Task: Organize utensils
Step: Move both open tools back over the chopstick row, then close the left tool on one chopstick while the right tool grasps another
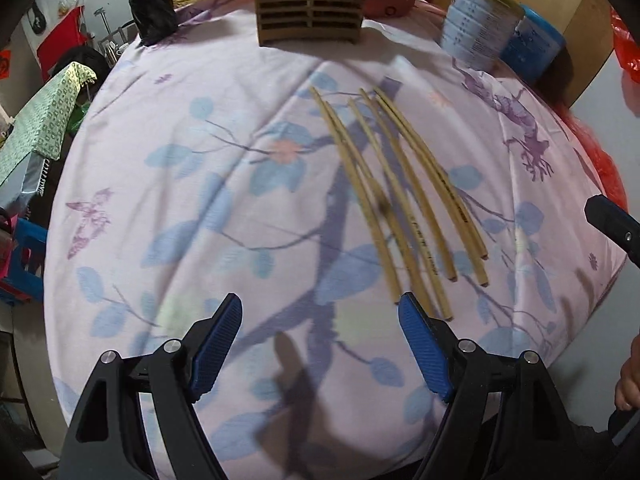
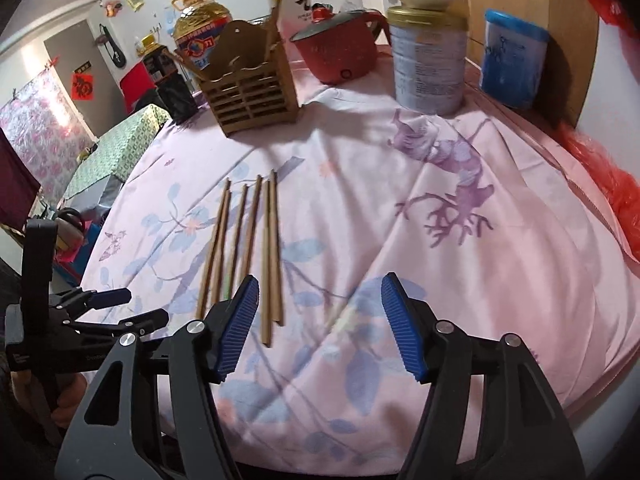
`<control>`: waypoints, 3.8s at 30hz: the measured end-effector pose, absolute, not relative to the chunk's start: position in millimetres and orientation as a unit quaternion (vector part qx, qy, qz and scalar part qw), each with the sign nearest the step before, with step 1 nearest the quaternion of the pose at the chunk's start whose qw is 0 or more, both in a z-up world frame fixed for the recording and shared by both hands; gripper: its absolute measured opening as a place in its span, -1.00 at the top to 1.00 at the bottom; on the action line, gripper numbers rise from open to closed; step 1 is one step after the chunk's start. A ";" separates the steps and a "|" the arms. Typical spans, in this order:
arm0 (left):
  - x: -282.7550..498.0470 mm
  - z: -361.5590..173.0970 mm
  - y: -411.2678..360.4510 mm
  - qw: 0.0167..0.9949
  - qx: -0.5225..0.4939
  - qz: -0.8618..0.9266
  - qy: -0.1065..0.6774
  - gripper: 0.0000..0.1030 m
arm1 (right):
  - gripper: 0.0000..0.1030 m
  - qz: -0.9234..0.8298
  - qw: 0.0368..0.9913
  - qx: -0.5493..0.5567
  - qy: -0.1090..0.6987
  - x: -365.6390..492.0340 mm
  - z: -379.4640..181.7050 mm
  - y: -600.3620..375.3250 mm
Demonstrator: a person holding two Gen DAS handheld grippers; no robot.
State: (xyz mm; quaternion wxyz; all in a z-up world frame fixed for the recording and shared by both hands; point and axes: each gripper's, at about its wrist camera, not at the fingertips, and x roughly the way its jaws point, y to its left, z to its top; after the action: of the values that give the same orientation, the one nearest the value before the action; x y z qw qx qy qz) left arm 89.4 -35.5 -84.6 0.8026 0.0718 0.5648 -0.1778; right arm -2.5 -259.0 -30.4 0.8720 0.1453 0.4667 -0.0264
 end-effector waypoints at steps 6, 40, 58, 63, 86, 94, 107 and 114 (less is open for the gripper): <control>89.6 -91.5 -47.0 0.800 0.074 -0.162 0.573 -0.54 | -0.23 -0.028 0.870 0.161 0.466 -5.8 -34.4 -281.3; 95.1 -95.7 -18.7 0.824 0.072 -0.107 0.552 0.05 | -0.23 0.004 0.873 0.129 0.470 -13.5 -34.6 -273.1; 108.0 -104.7 10.2 0.827 0.050 -0.074 0.555 0.85 | 0.09 0.066 0.862 0.068 0.499 9.0 -64.4 -249.2; 100.4 -103.3 17.7 0.826 0.046 -0.070 0.558 0.81 | 0.29 0.103 0.852 0.012 0.514 12.5 -88.7 -214.9; 104.6 -104.1 35.1 0.827 0.036 -0.064 0.557 0.33 | 0.87 0.069 0.846 0.087 0.522 30.5 -109.6 -227.3; 104.2 -104.2 35.5 0.831 0.029 -0.065 0.551 0.34 | 0.85 0.074 0.846 0.089 0.520 28.7 -109.4 -229.3; 100.2 -103.8 22.3 0.827 0.021 -0.106 0.551 0.87 | 0.87 0.084 0.850 0.071 0.514 25.9 -108.8 -227.5; 97.6 -82.5 18.0 0.838 0.015 -0.114 0.533 0.89 | 0.88 0.071 0.871 0.061 0.482 18.5 -81.2 -236.3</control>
State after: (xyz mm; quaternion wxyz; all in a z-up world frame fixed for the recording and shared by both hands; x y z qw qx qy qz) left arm 97.6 18.0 -82.5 0.8379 0.0147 0.5335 -0.1145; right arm 18.6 -236.3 -81.2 0.8714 0.0606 0.4816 0.0707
